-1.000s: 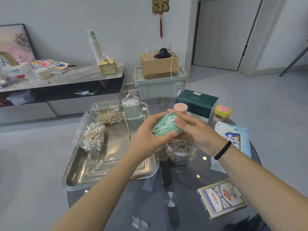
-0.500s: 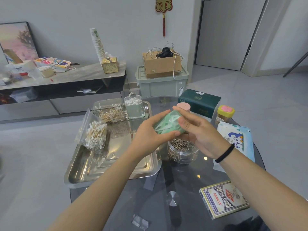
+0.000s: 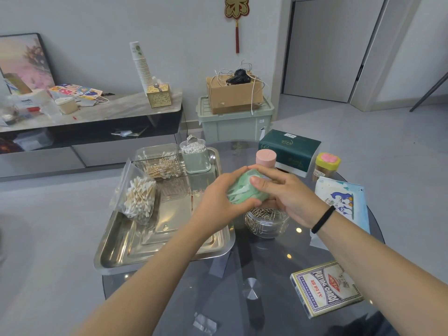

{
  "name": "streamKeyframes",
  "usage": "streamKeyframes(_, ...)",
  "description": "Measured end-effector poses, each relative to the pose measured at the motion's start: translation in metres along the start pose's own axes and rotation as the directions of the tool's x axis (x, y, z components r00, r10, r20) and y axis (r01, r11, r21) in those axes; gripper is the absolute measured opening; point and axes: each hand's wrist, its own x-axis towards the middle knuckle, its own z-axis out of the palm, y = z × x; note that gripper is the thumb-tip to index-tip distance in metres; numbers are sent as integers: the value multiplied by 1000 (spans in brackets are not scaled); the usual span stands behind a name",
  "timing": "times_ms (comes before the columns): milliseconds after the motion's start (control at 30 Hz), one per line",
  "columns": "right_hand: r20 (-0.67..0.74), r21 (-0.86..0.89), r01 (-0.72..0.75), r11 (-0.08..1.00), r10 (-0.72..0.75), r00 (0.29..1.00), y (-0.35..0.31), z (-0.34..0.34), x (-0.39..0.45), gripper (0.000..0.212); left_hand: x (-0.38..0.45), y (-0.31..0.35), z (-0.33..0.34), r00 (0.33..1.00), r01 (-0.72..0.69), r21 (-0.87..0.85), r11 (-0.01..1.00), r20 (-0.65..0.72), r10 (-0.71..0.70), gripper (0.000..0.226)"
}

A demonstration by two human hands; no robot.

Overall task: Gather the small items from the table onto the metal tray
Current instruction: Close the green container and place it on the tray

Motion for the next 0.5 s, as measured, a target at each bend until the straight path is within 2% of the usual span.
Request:
streamKeyframes(100,-46,-68,16,998,-19,999,-4,6,4,39,4,-2,-7,1000,-31,56,998,-6,31,69)
streamKeyframes(200,14,-37,-26,999,27,1000,-9,19,22,43,6,-11,-25,998,-23,45,999,-50,25,63)
streamKeyframes(300,-18,46,-104,993,105,994,-6,36,48,36,6,-25,-46,989,64,-17,998,-135,-66,54)
streamKeyframes(400,-4,-39,-106,994,106,994,2,54,71,32,7,-40,-62,975,138,-42,989,-167,-144,51)
streamKeyframes(500,-35,-131,-122,984,119,992,12,70,92,38,9,-62,-69,965,208,-12,978,-163,-208,58)
